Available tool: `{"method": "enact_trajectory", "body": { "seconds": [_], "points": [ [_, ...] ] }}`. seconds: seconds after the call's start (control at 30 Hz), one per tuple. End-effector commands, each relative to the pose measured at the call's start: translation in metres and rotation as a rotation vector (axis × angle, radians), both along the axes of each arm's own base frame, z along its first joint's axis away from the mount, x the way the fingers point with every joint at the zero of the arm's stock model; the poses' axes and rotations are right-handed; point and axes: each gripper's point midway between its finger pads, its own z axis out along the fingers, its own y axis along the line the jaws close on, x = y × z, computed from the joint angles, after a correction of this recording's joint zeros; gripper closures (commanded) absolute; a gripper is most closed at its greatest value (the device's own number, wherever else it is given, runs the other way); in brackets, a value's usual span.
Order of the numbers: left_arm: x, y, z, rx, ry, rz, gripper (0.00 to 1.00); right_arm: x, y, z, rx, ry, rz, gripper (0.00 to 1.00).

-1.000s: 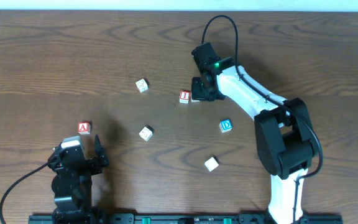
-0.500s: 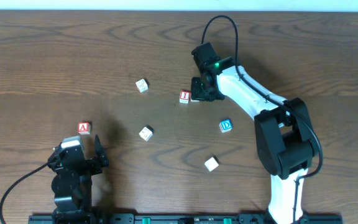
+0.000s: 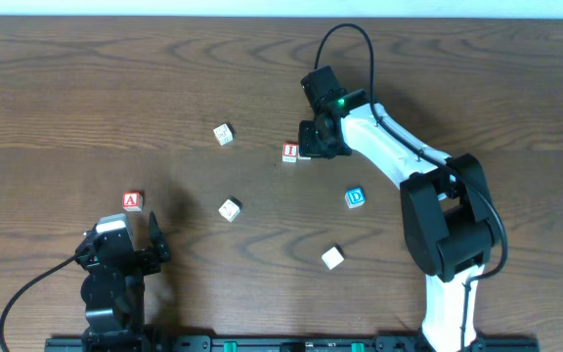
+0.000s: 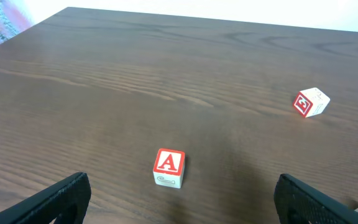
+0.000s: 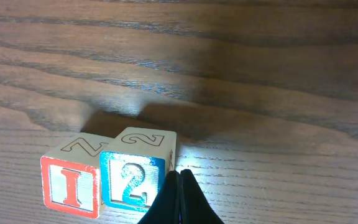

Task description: Spell out Ai2

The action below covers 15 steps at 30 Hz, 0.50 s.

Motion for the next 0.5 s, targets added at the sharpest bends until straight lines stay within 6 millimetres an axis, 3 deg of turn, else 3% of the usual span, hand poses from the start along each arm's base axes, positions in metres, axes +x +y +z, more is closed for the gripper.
{"method": "enact_trajectory", "body": {
  "seconds": [0.0, 0.3, 0.37, 0.47],
  "points": [
    [0.000, 0.001, -0.009, -0.014, 0.016, 0.009, 0.05, -0.004, 0.001, -0.006, -0.012, 0.010, 0.024, 0.98],
    [0.000, 0.001, -0.009, -0.014, 0.016, 0.009, 0.05, 0.001, -0.026, -0.002, -0.113, -0.013, -0.044, 0.99],
    [0.000, 0.001, -0.009, -0.014, 0.016, 0.009, 0.05, 0.003, -0.030, 0.009, -0.107, -0.027, -0.054, 0.99],
    [0.000, 0.001, -0.009, -0.014, 0.016, 0.009, 0.05, 0.011, -0.039, 0.052, -0.078, -0.111, -0.076, 0.98]
  ]
}}
